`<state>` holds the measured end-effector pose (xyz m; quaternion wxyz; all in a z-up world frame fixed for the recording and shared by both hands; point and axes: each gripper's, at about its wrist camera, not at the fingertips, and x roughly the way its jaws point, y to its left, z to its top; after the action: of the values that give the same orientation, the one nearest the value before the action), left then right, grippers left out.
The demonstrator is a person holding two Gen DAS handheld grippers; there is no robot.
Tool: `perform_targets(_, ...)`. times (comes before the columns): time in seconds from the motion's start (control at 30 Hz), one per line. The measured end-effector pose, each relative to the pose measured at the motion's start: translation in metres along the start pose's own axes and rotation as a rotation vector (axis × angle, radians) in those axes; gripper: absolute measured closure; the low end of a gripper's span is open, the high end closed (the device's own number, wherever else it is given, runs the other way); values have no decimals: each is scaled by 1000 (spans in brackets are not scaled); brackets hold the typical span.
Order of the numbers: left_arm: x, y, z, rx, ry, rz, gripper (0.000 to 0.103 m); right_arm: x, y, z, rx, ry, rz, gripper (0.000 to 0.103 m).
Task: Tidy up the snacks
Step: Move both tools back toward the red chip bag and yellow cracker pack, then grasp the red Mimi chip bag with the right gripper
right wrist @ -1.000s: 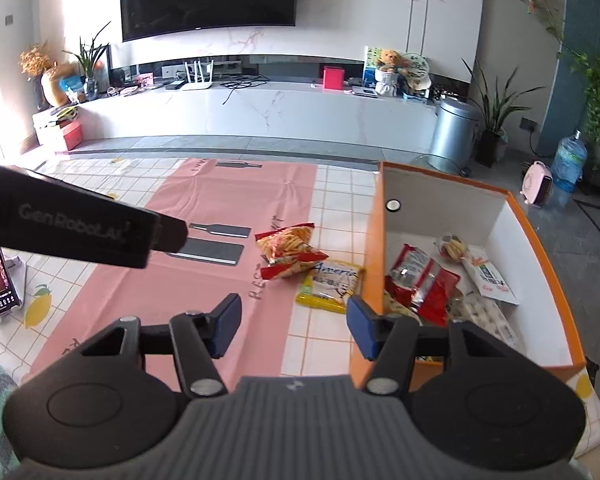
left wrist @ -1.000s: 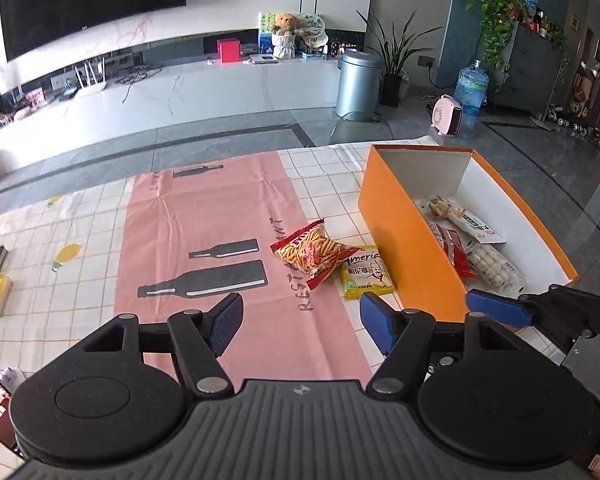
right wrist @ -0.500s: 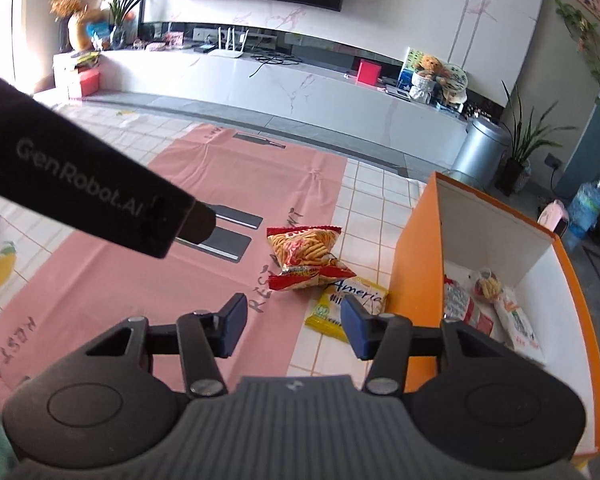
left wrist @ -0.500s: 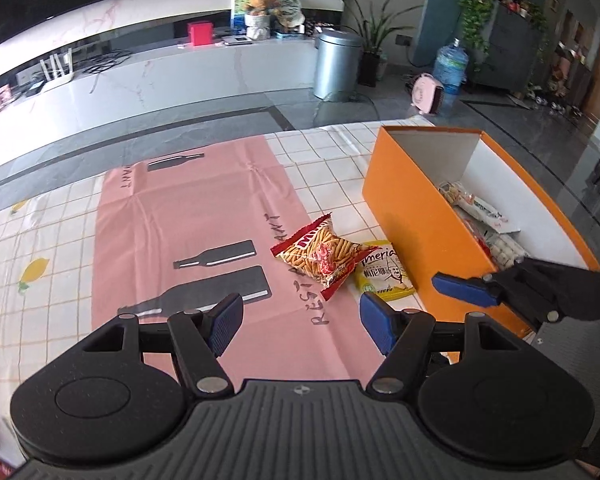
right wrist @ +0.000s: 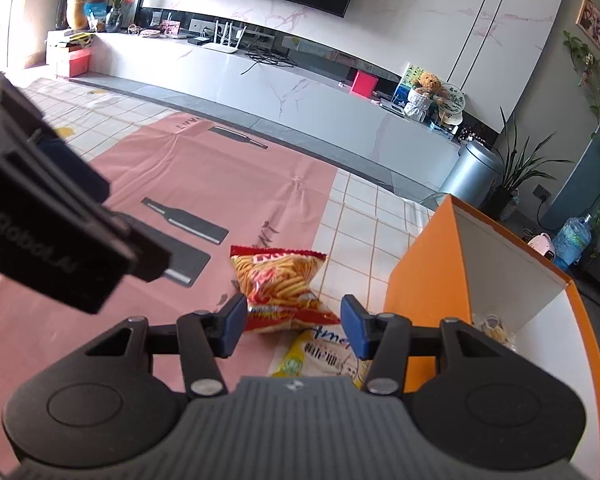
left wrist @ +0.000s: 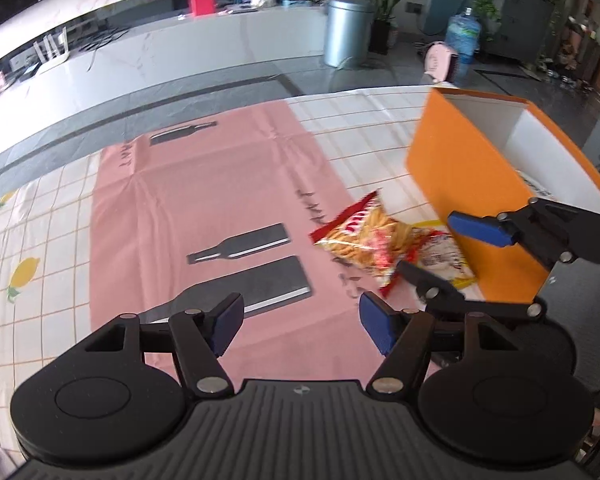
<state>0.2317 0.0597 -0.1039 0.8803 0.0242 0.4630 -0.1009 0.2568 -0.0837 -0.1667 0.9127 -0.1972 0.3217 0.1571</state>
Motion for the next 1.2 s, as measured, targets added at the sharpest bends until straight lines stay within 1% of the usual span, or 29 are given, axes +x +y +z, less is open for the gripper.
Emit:
perform_targets(0.1,6,10,-1,-29,12,3,25,15,2,6,29,-2,19,54)
perform_targets(0.23,11,13,0,-38,13,1,25,33,8,9,38,21,30,54)
perform_targets(0.27,12,13,0,-38,12,0,25,36,9,8,34,25,23,52)
perform_targets(0.33,14,12,0,-36,10,-1,25,41,10,6,26,33,14,52)
perform_targets(0.47,16,11,0,-41,-6,-4,25,49,8,3,46,59,29,52)
perform_targets(0.53,16,10,0,-44,-16,-7,25,50,10,1,37,52,23,53)
perform_targets(0.6,16,10,1,-43,-15,-9,25,52,12,0,28,52,22,60)
perform_targets(0.67,16,9,1,-38,-13,-10,25,54,10,-2,45,66,47,64)
perform_targets(0.8,17,7,-1,-34,-5,-9,25,57,8,-3,58,69,60,68)
perform_targets(0.87,17,6,-1,-41,-1,-11,25,57,6,-3,75,76,70,73)
perform_targets(1.03,9,0,-2,-25,-17,-24,25,46,1,-1,101,69,93,76)
perform_targets(1.1,5,-2,0,-17,-23,-31,25,36,-1,0,94,49,83,76)
perform_targets(1.2,-3,-7,4,-26,-39,-46,26,15,-11,3,125,22,88,76)
